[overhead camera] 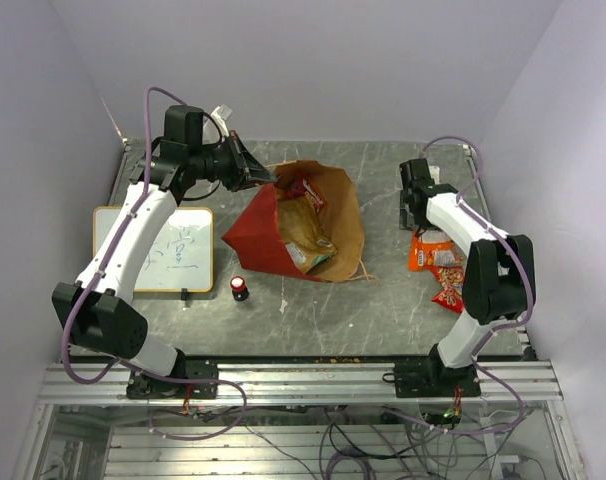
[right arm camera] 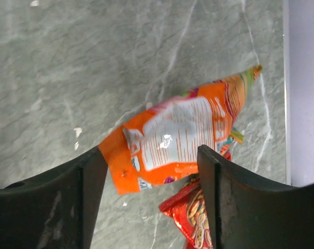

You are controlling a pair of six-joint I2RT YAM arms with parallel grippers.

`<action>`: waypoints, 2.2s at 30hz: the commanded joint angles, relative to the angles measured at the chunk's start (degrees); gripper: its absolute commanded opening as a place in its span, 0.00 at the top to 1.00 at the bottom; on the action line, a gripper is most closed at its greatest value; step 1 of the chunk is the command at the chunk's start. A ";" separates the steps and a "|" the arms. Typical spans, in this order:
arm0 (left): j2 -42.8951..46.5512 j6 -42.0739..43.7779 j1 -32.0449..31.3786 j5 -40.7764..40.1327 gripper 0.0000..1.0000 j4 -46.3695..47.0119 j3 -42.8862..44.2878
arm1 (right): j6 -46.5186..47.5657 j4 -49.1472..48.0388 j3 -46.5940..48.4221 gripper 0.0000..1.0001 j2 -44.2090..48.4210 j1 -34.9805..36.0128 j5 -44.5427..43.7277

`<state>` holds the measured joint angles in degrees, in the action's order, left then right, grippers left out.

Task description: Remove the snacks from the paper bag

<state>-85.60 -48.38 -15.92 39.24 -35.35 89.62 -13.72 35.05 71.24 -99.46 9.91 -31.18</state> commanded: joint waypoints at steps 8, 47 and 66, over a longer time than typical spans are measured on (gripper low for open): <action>4.39 1.16 -1.33 2.15 0.93 -0.19 -0.52 | -7.84 11.53 -5.04 0.23 20.12 1.82 18.23; -0.84 8.48 -1.04 -6.74 0.93 -14.23 8.34 | 68.97 -21.40 -22.37 0.31 25.64 27.96 62.99; -0.61 4.60 -1.03 -1.88 0.93 -9.69 5.21 | 59.52 -57.54 -27.73 0.28 14.02 37.76 51.80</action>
<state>-86.37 -42.46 -17.04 34.37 -46.72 94.87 49.06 -11.20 43.99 -83.50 47.13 26.11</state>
